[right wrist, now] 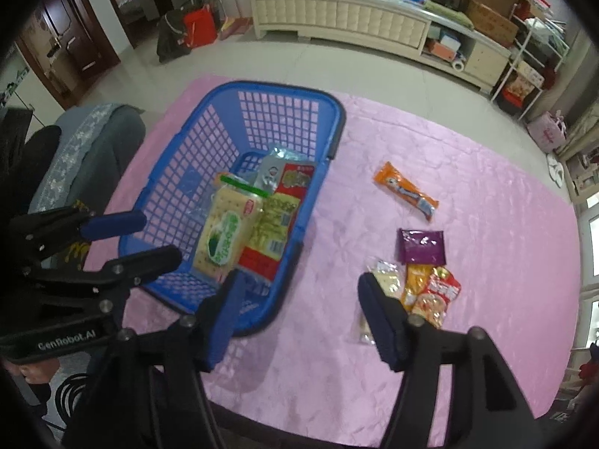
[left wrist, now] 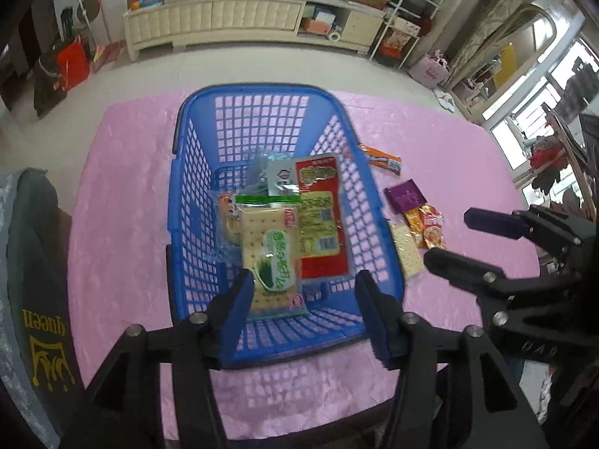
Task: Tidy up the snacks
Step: 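Open both tools to drop the cracker pack and pouch into the basket, then move both tools back over the remaining snacks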
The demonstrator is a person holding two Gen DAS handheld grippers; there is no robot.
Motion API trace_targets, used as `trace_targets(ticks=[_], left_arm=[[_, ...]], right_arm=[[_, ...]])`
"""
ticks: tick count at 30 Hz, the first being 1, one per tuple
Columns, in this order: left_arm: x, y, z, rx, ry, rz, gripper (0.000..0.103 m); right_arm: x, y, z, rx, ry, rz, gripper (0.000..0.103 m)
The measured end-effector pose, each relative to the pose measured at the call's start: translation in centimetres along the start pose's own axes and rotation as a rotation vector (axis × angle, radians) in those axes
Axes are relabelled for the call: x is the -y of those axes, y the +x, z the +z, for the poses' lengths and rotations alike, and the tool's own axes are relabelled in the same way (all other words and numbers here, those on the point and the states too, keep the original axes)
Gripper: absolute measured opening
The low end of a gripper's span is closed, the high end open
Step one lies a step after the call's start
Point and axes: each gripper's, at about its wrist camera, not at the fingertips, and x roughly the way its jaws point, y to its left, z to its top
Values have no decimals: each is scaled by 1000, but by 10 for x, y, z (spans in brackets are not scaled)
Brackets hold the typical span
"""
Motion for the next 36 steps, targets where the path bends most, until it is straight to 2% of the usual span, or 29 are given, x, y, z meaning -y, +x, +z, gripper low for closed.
trace_targets(ticks=[4, 6, 8, 13, 19, 26, 31, 33, 36], left_arm=[[22, -14, -12, 26, 43, 17, 63], [34, -21, -17, 45, 67, 23, 69], [45, -26, -22, 67, 81, 18, 74], [68, -28, -29, 68, 86, 12, 76], [103, -25, -36, 71, 120, 35, 76], [138, -7, -48, 104, 124, 40, 76], [160, 25, -57, 66, 114, 31, 76], [168, 38, -61, 62, 102, 17, 76], [180, 55, -65, 75, 112, 38, 76]], right_arm=[[7, -21, -16, 42, -7, -28, 70], [13, -29, -25, 48, -1, -63, 71], [21, -35, -35, 57, 12, -39, 71], [43, -46, -54, 66, 51, -19, 71], [76, -65, -75, 128, 105, -2, 71], [106, -65, -99, 194, 112, -32, 71], [126, -48, -119, 202, 107, -49, 71], [136, -40, -128, 189, 123, -48, 71], [153, -31, -139, 185, 155, -30, 71]])
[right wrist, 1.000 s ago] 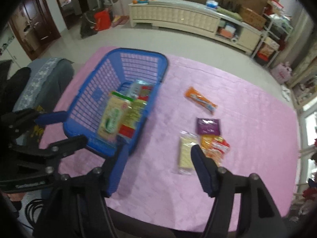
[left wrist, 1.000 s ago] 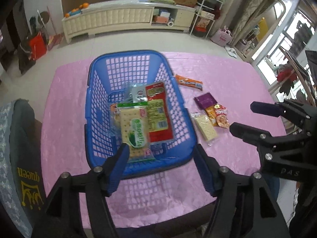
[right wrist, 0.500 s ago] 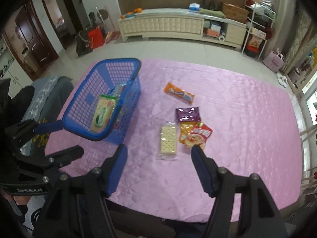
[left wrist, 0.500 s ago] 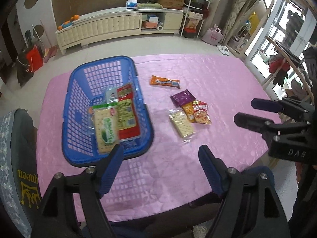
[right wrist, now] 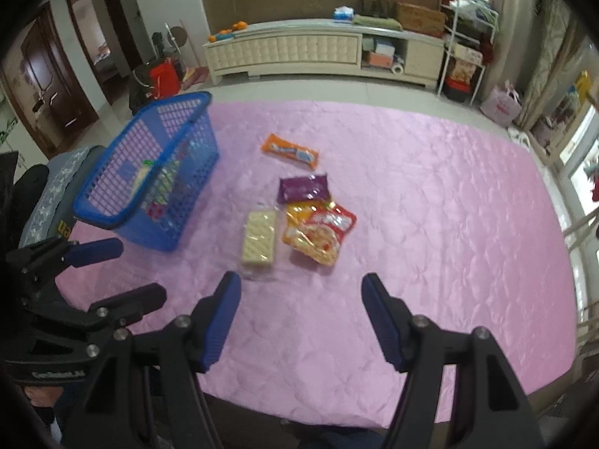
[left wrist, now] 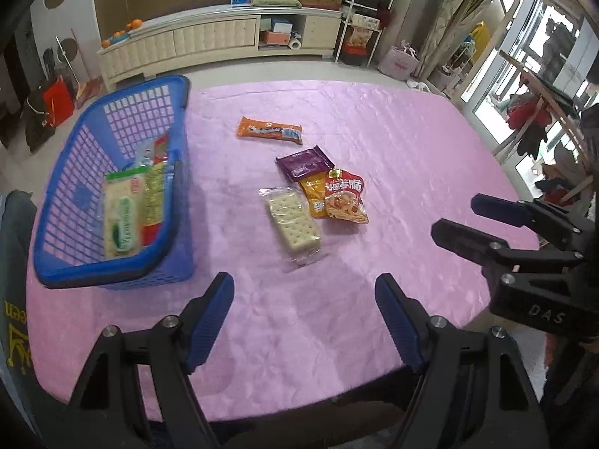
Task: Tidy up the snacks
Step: 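Move both tools back over the remaining snacks, then grasp the plain cracker pack with the left tool while the right tool grasps the red noodle pouch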
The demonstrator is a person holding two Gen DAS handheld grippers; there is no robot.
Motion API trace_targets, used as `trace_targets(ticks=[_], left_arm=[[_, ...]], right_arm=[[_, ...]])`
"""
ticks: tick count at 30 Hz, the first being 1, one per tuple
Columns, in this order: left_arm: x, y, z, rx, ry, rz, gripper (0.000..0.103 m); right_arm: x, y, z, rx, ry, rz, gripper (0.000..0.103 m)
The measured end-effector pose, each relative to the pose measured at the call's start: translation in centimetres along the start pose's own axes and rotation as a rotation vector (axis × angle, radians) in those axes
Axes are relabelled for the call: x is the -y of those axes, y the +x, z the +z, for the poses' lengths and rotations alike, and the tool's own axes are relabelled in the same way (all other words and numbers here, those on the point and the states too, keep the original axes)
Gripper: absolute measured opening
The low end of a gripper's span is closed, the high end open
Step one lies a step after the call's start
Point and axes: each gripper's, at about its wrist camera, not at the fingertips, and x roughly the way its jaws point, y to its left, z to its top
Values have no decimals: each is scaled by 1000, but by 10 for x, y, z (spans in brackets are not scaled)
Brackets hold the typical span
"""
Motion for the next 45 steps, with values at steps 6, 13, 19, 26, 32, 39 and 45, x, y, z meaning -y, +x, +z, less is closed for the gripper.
trace_targets(ticks=[6, 13, 19, 26, 32, 39, 45], left_arm=[[14, 39, 3, -23, -19, 6, 76], [11, 86, 19, -65, -45, 8, 76], [-6, 123, 33, -97, -92, 42, 76], [-27, 159, 42, -160, -166, 26, 76], [-23, 179, 46, -178, -142, 92, 78], [-2, 181, 50, -187, -105, 180, 57], [-1, 171, 45, -174, -164, 151, 46]], right_arm=[[26, 22, -6, -22, 12, -12, 71], [43, 65, 2, -57, 16, -4, 71], [54, 105, 14, -84, 47, 3, 71], [48, 134, 31, -101, -13, -35, 71], [62, 149, 29, -94, 24, -13, 71], [86, 144, 24, -108, 80, -6, 71], [84, 138, 28, -92, 63, -40, 71]])
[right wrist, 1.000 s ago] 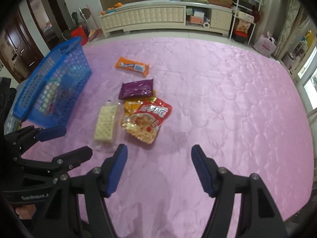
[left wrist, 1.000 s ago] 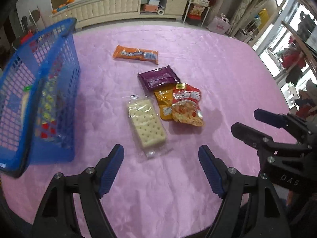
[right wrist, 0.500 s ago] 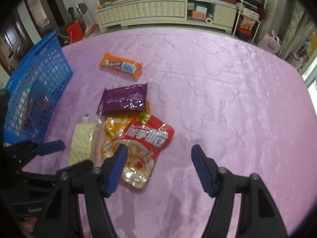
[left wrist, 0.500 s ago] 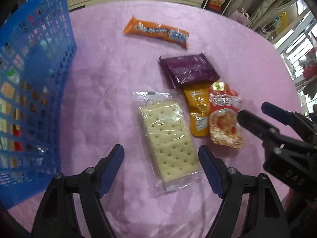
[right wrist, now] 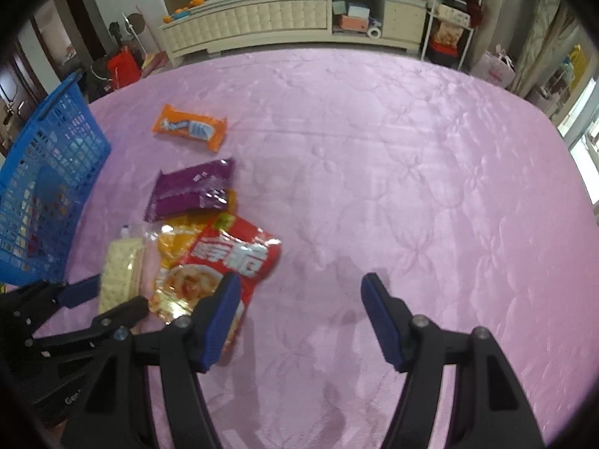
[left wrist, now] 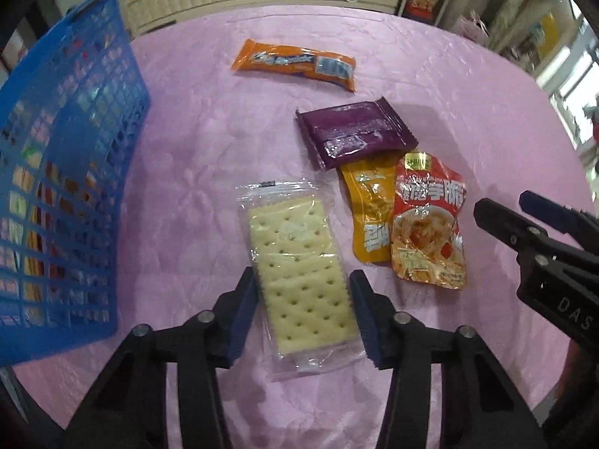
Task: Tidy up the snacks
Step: 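Grasp the plain cracker pack with the left tool while the right tool grasps the red noodle pouch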
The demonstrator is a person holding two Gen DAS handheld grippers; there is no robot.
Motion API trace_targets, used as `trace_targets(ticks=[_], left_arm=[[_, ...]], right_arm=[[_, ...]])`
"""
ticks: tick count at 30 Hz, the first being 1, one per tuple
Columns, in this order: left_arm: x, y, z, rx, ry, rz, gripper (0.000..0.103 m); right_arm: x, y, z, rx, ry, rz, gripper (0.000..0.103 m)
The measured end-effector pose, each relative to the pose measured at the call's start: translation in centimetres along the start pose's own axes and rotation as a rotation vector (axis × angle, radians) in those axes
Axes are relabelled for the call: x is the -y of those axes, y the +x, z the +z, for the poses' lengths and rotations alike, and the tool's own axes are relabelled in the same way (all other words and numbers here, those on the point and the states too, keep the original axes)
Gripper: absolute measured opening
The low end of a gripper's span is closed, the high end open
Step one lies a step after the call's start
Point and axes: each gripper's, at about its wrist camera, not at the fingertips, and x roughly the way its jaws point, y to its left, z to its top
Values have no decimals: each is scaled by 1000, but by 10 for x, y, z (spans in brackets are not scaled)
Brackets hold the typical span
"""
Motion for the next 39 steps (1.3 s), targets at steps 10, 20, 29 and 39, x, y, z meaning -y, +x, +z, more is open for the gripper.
trace_targets(ticks=[10, 20, 29, 39], left_arm=[[-19, -21, -11, 37, 19, -29, 46], [-14, -19, -3, 42, 82, -64, 46], [-25, -10, -7, 33, 54, -102, 46], [-15, -13, -14, 27, 70, -98, 46]], right_arm=[[-11, 23, 4, -87, 51, 128, 71], [-35, 31, 19, -103, 39, 109, 71], [-69, 39, 21, -103, -120, 56, 53], [-38, 22, 2, -78, -69, 118, 37]])
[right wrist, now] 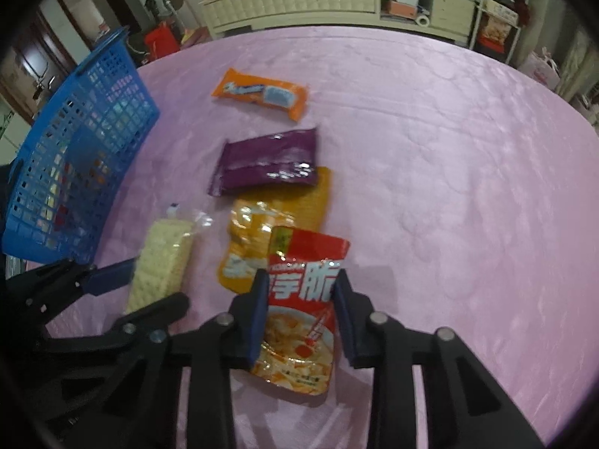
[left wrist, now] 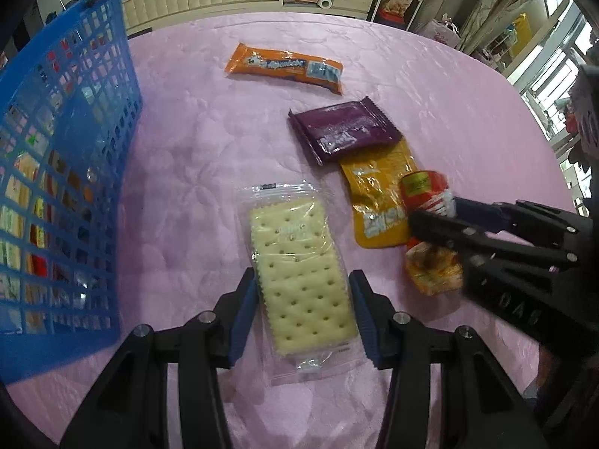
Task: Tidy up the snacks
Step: 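Grasp the plain cracker pack with the left tool while the right tool grasps the red noodle pouch, then carry the plain cracker pack and red noodle pouch over the basket with both tools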
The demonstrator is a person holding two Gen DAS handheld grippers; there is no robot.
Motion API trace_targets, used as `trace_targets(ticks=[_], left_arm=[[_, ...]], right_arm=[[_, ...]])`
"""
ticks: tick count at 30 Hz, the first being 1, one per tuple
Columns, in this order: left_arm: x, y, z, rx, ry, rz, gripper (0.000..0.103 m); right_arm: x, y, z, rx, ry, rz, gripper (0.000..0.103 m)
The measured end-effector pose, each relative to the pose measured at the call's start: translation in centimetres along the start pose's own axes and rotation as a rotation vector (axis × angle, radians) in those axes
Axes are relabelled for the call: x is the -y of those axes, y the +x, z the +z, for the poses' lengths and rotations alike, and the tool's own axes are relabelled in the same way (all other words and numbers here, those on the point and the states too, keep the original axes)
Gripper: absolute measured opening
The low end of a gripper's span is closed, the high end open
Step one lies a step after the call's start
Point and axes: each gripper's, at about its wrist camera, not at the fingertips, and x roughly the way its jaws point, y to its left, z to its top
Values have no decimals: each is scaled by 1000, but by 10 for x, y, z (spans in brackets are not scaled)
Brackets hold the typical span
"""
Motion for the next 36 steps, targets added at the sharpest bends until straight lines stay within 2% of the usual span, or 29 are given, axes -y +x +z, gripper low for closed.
trace_targets(ticks=[9, 14, 21, 27, 36], left_arm=[[11, -37, -12, 29, 12, -17, 46], [28, -57, -22, 52, 52, -31, 46], [36, -98, -42, 111, 104, -72, 46], [23, -135, -52, 166, 125, -100, 46], [-31, -184, -50, 250, 120, -132, 46]], right_arm=[[22, -34, -39, 26, 68, 4, 37], [16, -67, -67, 65, 89, -18, 37], [-14, -111, -79, 112, 65, -38, 37], [-42, -148, -86, 169, 40, -87, 38], [-95, -194, -68, 272, -5, -69, 38]])
